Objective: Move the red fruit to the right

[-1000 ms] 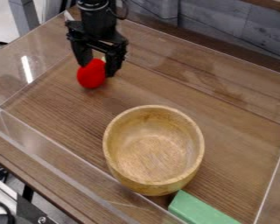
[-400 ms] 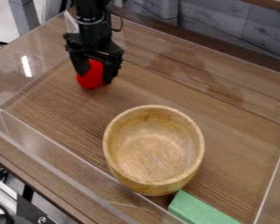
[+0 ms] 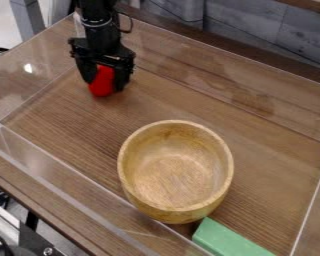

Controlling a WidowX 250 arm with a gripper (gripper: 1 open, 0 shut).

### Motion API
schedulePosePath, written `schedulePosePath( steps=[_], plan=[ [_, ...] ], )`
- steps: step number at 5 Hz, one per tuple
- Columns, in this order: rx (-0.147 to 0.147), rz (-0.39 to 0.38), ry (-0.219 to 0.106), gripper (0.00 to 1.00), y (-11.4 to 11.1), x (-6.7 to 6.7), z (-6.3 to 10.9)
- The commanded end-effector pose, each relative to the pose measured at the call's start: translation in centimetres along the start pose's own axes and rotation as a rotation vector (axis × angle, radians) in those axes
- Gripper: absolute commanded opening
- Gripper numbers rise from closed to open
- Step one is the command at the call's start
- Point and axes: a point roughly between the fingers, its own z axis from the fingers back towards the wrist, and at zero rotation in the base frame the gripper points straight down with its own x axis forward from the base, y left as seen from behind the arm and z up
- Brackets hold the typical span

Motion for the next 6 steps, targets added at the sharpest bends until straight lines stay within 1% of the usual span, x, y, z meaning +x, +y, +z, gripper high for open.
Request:
schedulePosePath(
  steps=[1,2,3,5,6],
  plan=[
    [-0.009,-0.026,-0.066,1.0,-0.5,0.9,3.3],
    [-0.024,-0.051,-0.073,1.0,-1.0,1.3,3.2],
    [-0.025,-0.074,-0.078,1.0,-1.3,1.6,2.5],
    [-0.014,-0.02,-0.074,1.0,-1.5,1.4,3.2],
    [-0.017,-0.062,-0.071,1.0,-1.3,1.4,3.6]
  ],
)
